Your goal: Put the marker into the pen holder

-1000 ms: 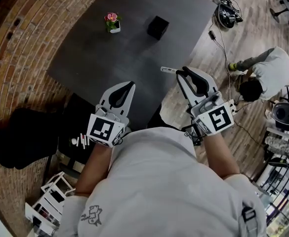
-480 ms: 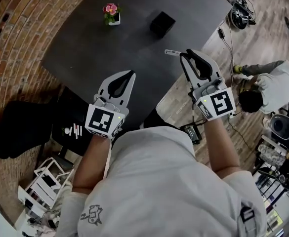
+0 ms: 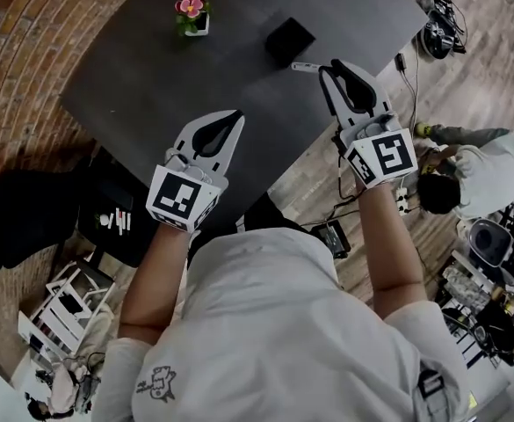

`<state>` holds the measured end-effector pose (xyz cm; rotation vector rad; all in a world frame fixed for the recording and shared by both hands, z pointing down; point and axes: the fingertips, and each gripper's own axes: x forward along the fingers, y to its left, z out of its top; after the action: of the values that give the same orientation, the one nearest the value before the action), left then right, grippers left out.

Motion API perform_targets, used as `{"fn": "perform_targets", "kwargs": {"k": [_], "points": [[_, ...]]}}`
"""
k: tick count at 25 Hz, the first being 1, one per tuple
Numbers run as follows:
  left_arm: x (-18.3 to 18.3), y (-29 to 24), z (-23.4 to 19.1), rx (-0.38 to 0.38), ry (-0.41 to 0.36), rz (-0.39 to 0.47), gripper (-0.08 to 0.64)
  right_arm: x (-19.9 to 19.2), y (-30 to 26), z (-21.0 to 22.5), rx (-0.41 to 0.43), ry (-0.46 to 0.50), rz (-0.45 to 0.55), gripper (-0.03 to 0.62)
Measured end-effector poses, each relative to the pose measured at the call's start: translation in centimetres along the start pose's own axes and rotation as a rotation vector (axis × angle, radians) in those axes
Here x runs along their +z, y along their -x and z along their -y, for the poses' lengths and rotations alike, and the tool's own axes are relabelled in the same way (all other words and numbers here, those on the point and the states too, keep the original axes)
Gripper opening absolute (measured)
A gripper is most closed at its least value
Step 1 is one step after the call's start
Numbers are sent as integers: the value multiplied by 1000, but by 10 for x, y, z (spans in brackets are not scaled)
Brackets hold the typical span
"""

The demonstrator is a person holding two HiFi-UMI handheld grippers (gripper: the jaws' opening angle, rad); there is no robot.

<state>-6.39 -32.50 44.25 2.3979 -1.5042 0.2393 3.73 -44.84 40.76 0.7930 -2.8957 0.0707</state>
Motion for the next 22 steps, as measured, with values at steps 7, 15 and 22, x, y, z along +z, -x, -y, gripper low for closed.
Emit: {"fn": "perform_targets", "kwargs": {"k": [7, 15, 22], "points": [[-8, -32, -18, 1, 11, -16, 11, -33, -36, 31, 6, -10, -33, 84], [-9, -65, -37, -11, 9, -21, 11, -80, -67, 56, -15, -15, -103, 84], [-17, -90, -39, -27, 11, -33, 11, -109, -81, 63, -24, -9, -144, 84]]}}
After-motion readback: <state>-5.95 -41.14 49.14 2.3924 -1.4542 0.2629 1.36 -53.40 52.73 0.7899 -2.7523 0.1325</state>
